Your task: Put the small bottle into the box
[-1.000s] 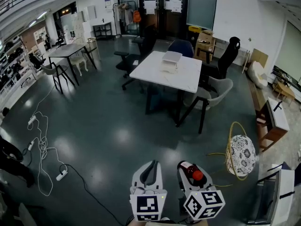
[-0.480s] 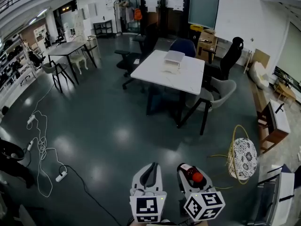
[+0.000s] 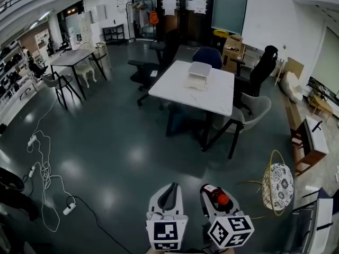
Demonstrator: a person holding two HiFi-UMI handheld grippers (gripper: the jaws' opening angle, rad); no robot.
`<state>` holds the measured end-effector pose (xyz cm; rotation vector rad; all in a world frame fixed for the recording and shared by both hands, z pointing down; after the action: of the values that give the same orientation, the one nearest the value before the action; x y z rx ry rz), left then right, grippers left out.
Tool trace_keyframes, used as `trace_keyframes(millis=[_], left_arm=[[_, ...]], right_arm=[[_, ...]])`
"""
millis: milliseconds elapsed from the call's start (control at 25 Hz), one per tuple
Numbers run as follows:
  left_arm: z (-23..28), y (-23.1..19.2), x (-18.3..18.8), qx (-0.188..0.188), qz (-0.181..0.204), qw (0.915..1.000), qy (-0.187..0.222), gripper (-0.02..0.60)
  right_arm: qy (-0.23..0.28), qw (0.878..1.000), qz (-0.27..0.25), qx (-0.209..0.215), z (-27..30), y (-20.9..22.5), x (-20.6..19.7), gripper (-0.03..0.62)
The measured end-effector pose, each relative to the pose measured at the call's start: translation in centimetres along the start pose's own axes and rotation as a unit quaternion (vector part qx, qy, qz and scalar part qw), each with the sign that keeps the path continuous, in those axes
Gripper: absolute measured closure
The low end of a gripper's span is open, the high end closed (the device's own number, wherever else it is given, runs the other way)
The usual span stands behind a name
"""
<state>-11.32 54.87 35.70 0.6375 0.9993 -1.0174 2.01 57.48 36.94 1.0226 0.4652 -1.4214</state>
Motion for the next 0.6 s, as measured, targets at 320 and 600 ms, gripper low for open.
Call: trace_keyframes(millis=[320,600], left_arm=[[3.7,-3.0,0.6,-0.018,0.001,0.9998,-0.01,0.548],[7.8,-4.9,1.8,-0.015,-0.007,0.9997,-0.016,0.548]], right_arm=[[-0.007,1.0,0.015,-0.014,4.0,-0.1,1.7,0.367],[-0.017,1.0,0.013,-0.011,8.2,0.9,4.1,0.366]])
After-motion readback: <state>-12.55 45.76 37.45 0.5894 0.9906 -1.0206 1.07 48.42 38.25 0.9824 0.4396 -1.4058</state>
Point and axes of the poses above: the fingertips, and each gripper's own axes: z forward along the fingers, y to its right, x out of its top, the point moved 3 cm from there along -z, backward along the fingers, and after that the axes turned 14 degrees about -y, right-handed, at the moved point
